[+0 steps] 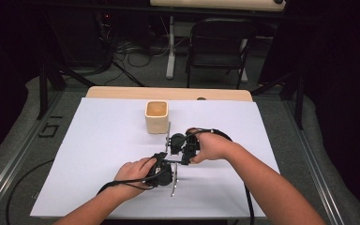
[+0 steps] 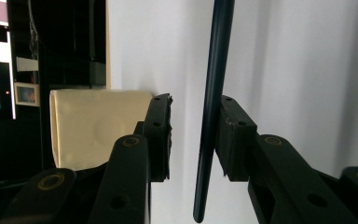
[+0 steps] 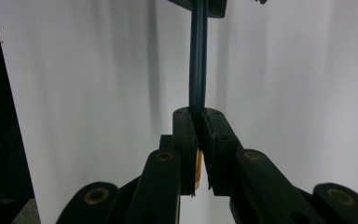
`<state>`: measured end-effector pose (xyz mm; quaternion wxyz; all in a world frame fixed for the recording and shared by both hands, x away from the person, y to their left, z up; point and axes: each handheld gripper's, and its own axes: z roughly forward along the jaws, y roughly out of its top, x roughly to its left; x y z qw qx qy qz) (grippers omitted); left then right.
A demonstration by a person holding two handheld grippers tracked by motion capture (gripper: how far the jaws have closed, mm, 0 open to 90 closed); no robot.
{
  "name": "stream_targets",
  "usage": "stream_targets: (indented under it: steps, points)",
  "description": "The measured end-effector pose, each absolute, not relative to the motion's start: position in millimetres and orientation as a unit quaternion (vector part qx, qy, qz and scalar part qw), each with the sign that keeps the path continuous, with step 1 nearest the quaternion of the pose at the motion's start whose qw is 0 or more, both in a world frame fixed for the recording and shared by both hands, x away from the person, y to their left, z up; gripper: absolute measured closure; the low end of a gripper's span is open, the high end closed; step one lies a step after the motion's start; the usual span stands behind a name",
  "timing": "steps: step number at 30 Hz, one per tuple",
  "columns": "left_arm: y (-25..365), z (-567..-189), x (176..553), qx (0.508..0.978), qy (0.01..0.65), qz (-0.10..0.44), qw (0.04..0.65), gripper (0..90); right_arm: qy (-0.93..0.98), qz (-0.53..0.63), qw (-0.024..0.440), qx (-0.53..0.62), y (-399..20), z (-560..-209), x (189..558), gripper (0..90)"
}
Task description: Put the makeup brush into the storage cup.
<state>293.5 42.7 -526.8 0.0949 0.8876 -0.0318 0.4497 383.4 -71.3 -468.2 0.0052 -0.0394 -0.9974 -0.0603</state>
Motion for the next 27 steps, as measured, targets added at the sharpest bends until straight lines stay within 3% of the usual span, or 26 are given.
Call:
stream_targets:
  steps: [20,27]
  points:
    - [42.5,-530.6,296.0,0.895,-0.049,0.437,0.08,82.9,-0.997,-0.069,0.015,-0.034,-69.5,-463.7,380.3,84.2]
    - [42.4,-530.4,296.4,0.895,-0.057,0.435,0.073,83.6,-0.997,-0.067,0.016,-0.034,-68.8,-463.7,380.0,84.2]
